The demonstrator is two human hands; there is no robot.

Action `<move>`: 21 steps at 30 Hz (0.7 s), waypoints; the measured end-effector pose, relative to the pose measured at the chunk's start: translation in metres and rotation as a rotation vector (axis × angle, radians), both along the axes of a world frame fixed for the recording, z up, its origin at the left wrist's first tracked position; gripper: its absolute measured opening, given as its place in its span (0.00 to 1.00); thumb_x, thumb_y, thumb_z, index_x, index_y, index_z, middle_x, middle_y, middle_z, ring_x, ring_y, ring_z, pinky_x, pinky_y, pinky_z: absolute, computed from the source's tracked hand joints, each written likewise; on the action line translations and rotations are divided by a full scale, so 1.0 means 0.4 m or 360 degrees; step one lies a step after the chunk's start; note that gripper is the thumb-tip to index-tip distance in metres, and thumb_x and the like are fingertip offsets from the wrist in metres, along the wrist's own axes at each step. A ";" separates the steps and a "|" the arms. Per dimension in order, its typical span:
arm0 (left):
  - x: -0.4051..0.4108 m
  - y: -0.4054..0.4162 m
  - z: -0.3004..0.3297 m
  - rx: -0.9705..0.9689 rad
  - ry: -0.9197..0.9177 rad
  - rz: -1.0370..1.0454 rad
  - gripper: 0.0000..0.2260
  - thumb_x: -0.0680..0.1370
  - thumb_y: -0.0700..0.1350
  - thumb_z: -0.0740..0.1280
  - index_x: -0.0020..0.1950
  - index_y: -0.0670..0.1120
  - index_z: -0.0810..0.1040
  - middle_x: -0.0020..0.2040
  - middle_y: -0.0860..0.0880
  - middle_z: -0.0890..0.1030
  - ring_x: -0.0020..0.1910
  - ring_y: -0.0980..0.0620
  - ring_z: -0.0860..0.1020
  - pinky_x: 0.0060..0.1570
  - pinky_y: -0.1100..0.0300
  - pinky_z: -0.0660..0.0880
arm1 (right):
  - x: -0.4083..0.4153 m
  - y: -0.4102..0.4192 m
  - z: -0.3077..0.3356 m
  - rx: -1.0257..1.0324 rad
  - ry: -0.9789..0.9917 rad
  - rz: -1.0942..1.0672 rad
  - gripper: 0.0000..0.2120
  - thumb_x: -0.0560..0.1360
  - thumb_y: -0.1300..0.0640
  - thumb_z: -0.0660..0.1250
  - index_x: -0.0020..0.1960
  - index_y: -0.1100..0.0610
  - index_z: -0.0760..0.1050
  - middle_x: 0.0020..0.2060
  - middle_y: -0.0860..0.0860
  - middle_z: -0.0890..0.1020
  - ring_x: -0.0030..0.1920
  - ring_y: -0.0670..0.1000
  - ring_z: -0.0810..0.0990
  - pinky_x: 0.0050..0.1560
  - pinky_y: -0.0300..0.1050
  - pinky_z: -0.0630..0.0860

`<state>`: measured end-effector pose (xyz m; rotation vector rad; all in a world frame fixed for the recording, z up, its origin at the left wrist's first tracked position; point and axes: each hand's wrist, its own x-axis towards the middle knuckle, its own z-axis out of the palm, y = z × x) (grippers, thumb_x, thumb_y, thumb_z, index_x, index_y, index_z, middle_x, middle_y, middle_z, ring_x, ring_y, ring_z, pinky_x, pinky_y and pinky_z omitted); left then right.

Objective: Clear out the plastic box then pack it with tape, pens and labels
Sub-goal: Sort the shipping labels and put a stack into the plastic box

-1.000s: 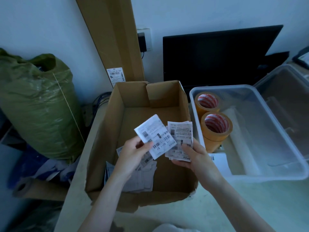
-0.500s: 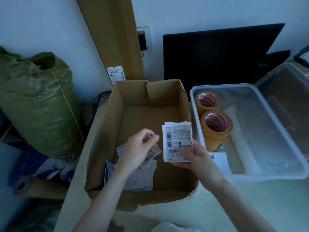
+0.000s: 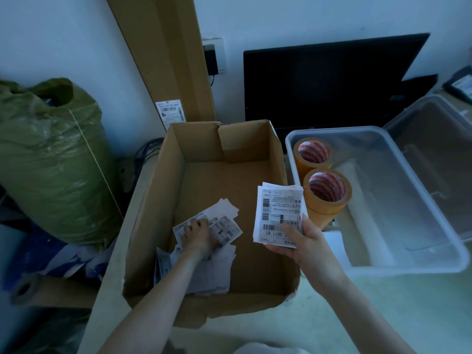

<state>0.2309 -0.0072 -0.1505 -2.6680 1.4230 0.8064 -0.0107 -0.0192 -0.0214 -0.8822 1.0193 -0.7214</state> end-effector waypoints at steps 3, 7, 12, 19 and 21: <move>0.005 -0.004 -0.005 -0.0042 0.0060 0.0021 0.27 0.72 0.51 0.71 0.67 0.49 0.64 0.68 0.43 0.66 0.68 0.41 0.64 0.67 0.45 0.64 | 0.002 0.000 -0.001 0.0001 -0.0004 -0.0006 0.13 0.80 0.64 0.59 0.57 0.48 0.74 0.54 0.52 0.82 0.55 0.53 0.82 0.51 0.53 0.82; 0.017 0.003 0.000 -0.0113 0.0176 0.0049 0.19 0.72 0.46 0.71 0.58 0.51 0.66 0.64 0.45 0.68 0.62 0.43 0.71 0.60 0.47 0.70 | 0.002 0.000 -0.001 -0.0003 -0.0006 -0.0001 0.13 0.80 0.64 0.59 0.57 0.48 0.74 0.54 0.52 0.82 0.55 0.53 0.82 0.50 0.52 0.82; 0.033 0.016 0.002 -0.0204 0.0353 0.0140 0.08 0.75 0.44 0.68 0.46 0.51 0.69 0.54 0.47 0.72 0.54 0.44 0.76 0.56 0.46 0.75 | 0.006 -0.001 0.002 -0.0004 0.0009 0.0007 0.13 0.80 0.64 0.59 0.56 0.47 0.73 0.55 0.52 0.81 0.56 0.54 0.81 0.51 0.52 0.82; 0.049 0.012 0.038 -0.0390 0.0746 0.0415 0.02 0.77 0.42 0.66 0.47 0.45 0.75 0.46 0.46 0.79 0.48 0.46 0.79 0.45 0.54 0.77 | 0.007 -0.002 0.000 0.0007 0.0013 0.0008 0.13 0.80 0.64 0.59 0.57 0.48 0.73 0.56 0.52 0.81 0.57 0.55 0.80 0.53 0.55 0.81; 0.053 0.019 0.053 -0.0327 0.0850 0.0505 0.04 0.77 0.41 0.67 0.50 0.43 0.76 0.46 0.46 0.80 0.46 0.48 0.79 0.39 0.58 0.76 | 0.008 -0.002 0.000 0.0009 0.0022 0.0005 0.14 0.80 0.64 0.59 0.60 0.49 0.72 0.56 0.53 0.80 0.57 0.55 0.80 0.53 0.55 0.81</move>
